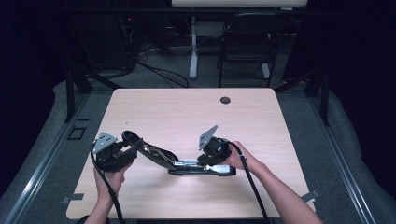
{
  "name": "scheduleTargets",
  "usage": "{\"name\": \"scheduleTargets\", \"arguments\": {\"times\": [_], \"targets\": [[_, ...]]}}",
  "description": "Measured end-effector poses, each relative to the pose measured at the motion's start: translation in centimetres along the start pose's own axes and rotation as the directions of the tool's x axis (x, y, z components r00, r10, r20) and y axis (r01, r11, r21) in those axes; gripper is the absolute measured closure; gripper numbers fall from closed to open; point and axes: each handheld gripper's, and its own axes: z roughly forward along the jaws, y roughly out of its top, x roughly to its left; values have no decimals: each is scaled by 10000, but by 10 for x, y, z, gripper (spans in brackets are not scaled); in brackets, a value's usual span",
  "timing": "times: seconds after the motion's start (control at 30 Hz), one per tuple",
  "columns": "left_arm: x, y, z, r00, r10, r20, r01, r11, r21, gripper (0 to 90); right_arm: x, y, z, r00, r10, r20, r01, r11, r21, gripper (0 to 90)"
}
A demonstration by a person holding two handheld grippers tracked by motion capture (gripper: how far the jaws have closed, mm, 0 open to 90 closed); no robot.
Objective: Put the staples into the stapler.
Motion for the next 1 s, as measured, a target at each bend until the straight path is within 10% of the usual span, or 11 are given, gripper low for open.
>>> {"name": "scheduleTargets", "arguments": {"times": [0.7,1.0], "targets": [[1,0,0,10000,11,1,-11,10000,35,571,-4,-2,-4,9993,339,-133,-341,9994,-112,720],[1,0,0,10000,15,7,-15,10000,26,571,-4,0,-9,9963,703,499,-692,9973,-235,587]]}}
